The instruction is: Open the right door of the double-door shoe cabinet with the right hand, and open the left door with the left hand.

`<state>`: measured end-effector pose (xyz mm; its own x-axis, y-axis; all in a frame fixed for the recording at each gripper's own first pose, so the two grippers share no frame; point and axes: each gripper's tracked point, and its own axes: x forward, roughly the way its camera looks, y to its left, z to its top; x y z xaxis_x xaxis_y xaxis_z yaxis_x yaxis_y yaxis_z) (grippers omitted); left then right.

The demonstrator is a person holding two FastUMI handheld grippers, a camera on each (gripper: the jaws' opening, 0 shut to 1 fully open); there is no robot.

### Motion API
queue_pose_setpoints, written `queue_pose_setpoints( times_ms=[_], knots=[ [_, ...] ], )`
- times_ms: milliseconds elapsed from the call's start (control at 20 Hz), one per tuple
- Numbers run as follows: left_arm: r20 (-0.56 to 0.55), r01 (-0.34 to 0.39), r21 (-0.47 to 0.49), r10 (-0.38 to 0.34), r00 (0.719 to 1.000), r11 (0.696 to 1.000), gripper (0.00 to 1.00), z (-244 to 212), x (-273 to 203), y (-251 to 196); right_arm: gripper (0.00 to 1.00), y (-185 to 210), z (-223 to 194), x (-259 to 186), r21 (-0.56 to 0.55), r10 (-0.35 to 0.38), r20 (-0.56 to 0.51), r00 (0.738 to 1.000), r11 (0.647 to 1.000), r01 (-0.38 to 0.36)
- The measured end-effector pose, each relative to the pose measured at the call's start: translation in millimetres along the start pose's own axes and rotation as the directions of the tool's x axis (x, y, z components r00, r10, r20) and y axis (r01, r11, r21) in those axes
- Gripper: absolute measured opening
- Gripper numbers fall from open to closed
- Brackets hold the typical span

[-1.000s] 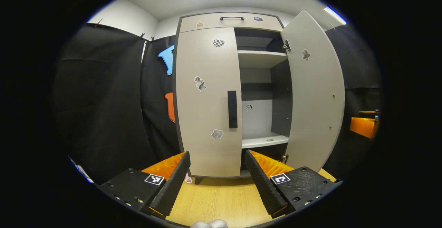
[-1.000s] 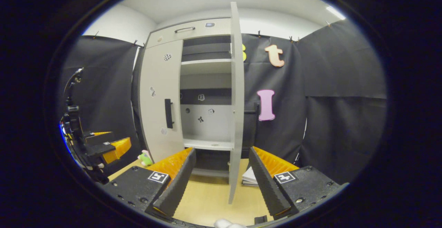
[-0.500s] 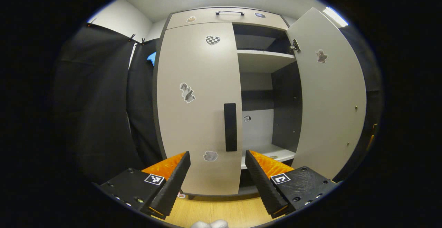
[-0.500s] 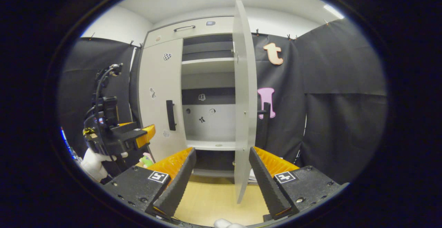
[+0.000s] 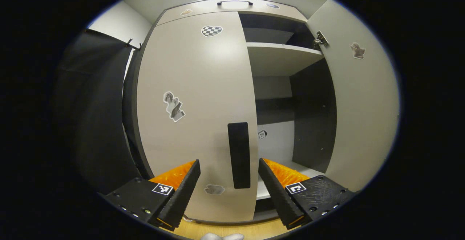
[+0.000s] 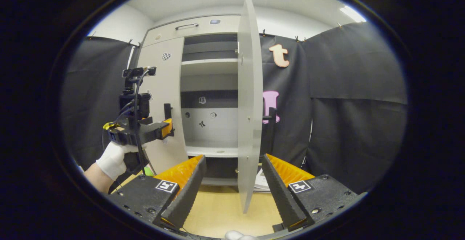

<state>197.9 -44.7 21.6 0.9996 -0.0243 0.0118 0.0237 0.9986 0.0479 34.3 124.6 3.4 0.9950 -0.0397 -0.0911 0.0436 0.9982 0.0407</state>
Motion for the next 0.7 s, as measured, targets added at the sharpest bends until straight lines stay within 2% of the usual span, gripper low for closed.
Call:
queue_pose_setpoints(
  times_ms=[450,550,650,700],
  knots=[
    [-0.059,-0.014,-0.012,0.014,0.998,1.0,0.96,-18.2,35.6,-7.3,0.96,-8.1,-3.1,6.7,-0.01,-0.022,-0.025,0.999,1.0,0.022],
    [-0.08,-0.004,-0.015,0.003,0.997,1.0,0.81,-23.2,39.6,-12.2,0.96,-8.4,-3.1,6.8,-0.013,-0.019,-0.026,0.999,1.0,0.019],
    [-0.096,-0.001,0.003,0.002,0.995,1.0,0.76,-26.4,41.8,-14.9,0.96,-10.1,-0.6,6.0,-0.017,-0.022,-0.018,1.0,1.0,0.022],
    [-0.092,0.001,0.003,0.0,0.996,1.0,0.57,-25.2,42.1,-16.7,0.96,-11.6,0.1,5.7,-0.017,-0.024,-0.015,1.0,1.0,0.023]
  ],
)
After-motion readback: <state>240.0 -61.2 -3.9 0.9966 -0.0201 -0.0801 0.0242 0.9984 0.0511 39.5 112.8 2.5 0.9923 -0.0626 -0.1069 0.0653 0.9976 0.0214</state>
